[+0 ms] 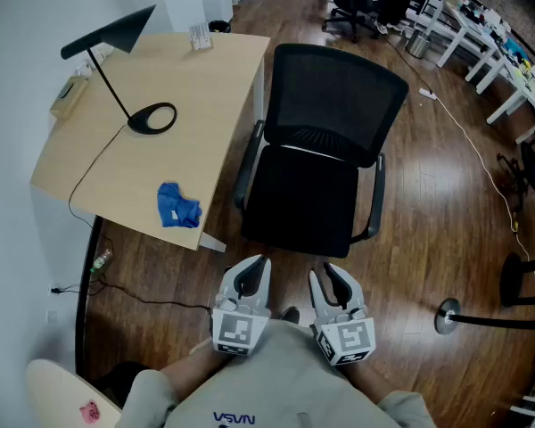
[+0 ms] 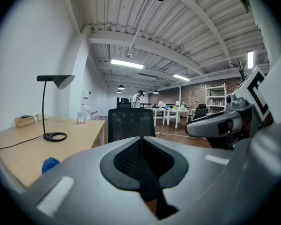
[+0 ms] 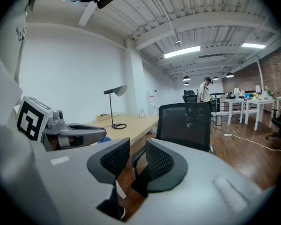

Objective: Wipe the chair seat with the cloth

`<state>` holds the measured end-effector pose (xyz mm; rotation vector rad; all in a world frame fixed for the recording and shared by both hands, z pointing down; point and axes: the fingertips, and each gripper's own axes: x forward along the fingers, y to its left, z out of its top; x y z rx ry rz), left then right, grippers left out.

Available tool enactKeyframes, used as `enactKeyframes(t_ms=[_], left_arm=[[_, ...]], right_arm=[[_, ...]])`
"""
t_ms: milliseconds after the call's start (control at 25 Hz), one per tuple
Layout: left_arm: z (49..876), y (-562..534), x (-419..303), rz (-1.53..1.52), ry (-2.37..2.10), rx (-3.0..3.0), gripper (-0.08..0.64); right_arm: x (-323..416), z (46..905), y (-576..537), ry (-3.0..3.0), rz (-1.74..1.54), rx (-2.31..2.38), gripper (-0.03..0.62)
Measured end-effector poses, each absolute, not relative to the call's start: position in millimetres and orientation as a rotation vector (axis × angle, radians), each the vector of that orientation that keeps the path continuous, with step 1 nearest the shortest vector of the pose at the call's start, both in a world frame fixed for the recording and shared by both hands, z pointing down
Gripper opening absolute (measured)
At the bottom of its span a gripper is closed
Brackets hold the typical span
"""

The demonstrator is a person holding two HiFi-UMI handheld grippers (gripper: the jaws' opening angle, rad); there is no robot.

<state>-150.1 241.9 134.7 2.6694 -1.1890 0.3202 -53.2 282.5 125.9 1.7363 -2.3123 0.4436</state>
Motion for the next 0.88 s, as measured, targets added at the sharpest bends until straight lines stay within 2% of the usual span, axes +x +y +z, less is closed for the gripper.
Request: enactKeyframes(t_ms=[360, 640, 880], left_arm=[[146.1, 124.4, -287.4, 0.291, -1.434, 2.555, 0.006], [164.5, 77.4, -396.8, 0.321, -1.624, 2.415, 0.006], [188.3, 57.9, -459.1, 0.345, -1.718, 2.330, 0.017]], right_arm=[[-205.8, 142.0, 153.0, -2.448, 0.331, 1.380, 0.138], [-311.5, 183.7, 96.0, -2.456, 0.316, 1.079, 0.166], [-374.0, 232.8, 66.5, -2.396, 0.324, 0.896, 0.198]])
